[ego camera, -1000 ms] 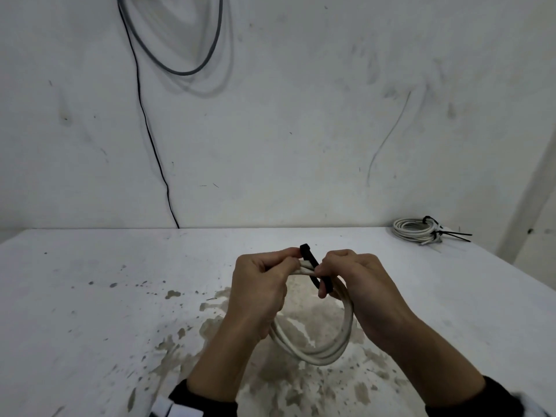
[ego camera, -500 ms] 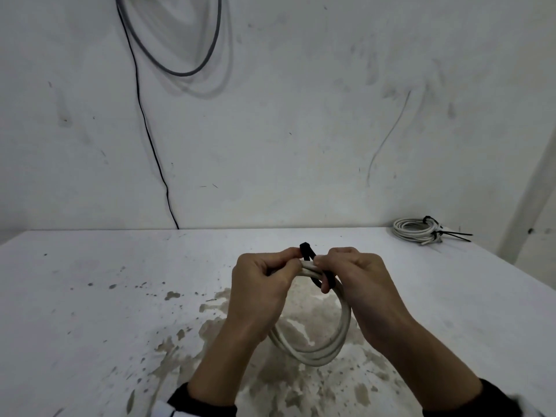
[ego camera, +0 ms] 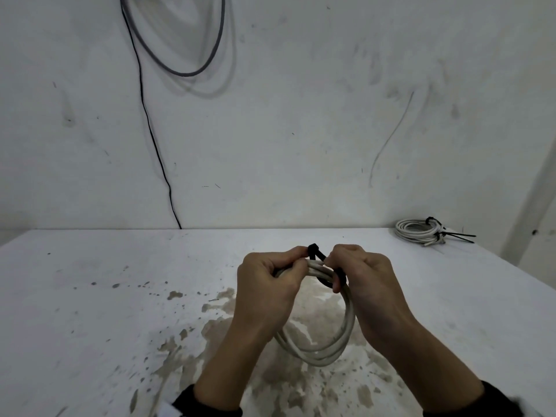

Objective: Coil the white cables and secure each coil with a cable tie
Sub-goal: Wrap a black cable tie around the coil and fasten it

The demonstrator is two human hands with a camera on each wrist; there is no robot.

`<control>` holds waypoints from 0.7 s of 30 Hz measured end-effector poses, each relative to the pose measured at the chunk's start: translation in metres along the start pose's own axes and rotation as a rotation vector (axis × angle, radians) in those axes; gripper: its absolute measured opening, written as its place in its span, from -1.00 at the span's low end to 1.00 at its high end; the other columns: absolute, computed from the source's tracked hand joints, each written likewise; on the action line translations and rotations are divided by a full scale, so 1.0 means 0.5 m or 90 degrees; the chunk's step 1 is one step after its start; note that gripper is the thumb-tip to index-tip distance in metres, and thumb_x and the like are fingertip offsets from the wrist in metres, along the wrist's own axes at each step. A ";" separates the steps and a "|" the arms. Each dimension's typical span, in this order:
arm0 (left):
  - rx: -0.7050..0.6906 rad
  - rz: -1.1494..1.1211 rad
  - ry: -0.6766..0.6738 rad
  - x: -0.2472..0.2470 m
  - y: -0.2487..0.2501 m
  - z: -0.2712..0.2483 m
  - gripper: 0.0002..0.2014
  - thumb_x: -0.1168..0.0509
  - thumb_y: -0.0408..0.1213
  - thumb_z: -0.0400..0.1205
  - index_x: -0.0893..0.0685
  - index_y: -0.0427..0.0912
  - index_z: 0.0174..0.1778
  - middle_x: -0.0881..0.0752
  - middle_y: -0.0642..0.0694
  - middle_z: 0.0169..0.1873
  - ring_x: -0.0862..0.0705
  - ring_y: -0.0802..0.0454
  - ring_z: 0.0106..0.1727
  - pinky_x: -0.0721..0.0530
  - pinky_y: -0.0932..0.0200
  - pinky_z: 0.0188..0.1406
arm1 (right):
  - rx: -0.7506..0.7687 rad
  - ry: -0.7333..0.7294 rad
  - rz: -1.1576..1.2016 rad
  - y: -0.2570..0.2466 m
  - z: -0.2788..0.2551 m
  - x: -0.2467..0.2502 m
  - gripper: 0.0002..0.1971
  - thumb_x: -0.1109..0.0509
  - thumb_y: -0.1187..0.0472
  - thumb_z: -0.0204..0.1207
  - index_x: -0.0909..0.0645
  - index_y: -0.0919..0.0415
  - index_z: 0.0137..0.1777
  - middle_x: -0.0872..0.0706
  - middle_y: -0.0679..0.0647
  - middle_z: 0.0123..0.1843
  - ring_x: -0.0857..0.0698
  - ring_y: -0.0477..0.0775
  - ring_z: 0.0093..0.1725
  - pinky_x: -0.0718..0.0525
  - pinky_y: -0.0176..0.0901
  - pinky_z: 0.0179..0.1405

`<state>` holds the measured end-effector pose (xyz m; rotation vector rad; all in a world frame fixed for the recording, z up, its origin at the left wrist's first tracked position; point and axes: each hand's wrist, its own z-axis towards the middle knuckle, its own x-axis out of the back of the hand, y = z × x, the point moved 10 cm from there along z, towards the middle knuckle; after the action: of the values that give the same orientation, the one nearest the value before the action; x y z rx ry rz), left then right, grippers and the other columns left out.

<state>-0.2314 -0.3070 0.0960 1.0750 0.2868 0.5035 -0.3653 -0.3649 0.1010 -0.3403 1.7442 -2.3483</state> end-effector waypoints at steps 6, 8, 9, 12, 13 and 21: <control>-0.051 0.017 -0.017 -0.007 0.019 -0.003 -0.82 -0.39 -0.33 0.48 -0.81 0.03 -0.10 -0.83 -0.02 -0.43 -0.71 -0.02 -0.38 -0.73 -0.06 -0.23 | 0.025 -0.006 0.000 -0.007 -0.001 -0.002 -0.53 -0.34 0.33 0.45 -0.45 0.19 -0.72 -0.48 0.00 -0.47 -0.53 0.01 -0.24 -0.54 0.03 -0.13; -0.060 0.015 -0.009 -0.005 0.019 -0.002 -0.78 -0.36 -0.29 0.45 -0.80 0.18 -0.19 -0.84 0.01 -0.36 -0.76 -0.12 -0.28 -0.73 -0.14 -0.09 | 0.019 -0.011 -0.011 -0.006 0.003 0.000 -0.53 -0.35 0.33 0.45 -0.46 0.19 -0.72 -0.49 -0.04 -0.49 -0.55 0.03 -0.24 -0.58 0.12 -0.04; -0.061 0.017 -0.010 -0.005 0.018 -0.002 -0.74 -0.36 -0.29 0.46 -0.80 0.25 -0.24 -0.84 0.05 -0.39 -0.77 -0.13 -0.28 -0.73 -0.13 -0.08 | 0.010 -0.018 -0.020 -0.005 0.004 -0.001 -0.53 -0.35 0.33 0.45 -0.46 0.19 -0.72 -0.49 -0.04 -0.52 -0.55 0.05 -0.24 -0.58 0.12 -0.03; -0.091 0.025 -0.046 -0.021 0.031 -0.007 -0.76 -0.34 -0.25 0.47 -0.82 0.23 -0.28 -0.84 -0.05 -0.41 -0.76 -0.38 -0.27 -0.71 -0.21 -0.14 | -0.036 -0.045 -0.006 0.000 0.006 -0.007 -0.53 -0.36 0.32 0.48 -0.45 0.20 -0.69 -0.47 0.03 -0.56 -0.51 0.06 -0.36 -0.56 -0.13 -0.23; -0.099 0.025 -0.056 -0.027 0.035 -0.009 -0.79 -0.34 -0.24 0.47 -0.84 0.16 -0.25 -0.83 -0.12 -0.41 -0.75 -0.41 -0.26 -0.70 -0.23 -0.16 | -0.054 -0.047 0.009 0.000 0.007 -0.007 -0.55 -0.35 0.33 0.49 -0.45 0.23 -0.67 -0.47 0.07 -0.55 -0.49 0.05 -0.41 -0.56 -0.25 -0.33; 0.009 -0.104 -0.085 -0.009 0.017 0.003 -0.79 -0.26 -0.64 0.55 -0.75 -0.40 -0.01 -0.67 0.12 -0.71 -0.49 0.38 -0.76 -0.39 0.64 -0.63 | -0.101 -0.095 -0.113 -0.012 0.020 0.007 -0.65 -0.39 -0.14 0.41 -0.76 0.16 -0.18 -0.74 -0.13 -0.26 -0.68 -0.12 -0.17 -0.57 -0.24 -0.21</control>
<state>-0.2369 -0.3073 0.1040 1.0841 0.2587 0.2820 -0.3660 -0.3731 0.1097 -0.7034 1.9009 -2.2349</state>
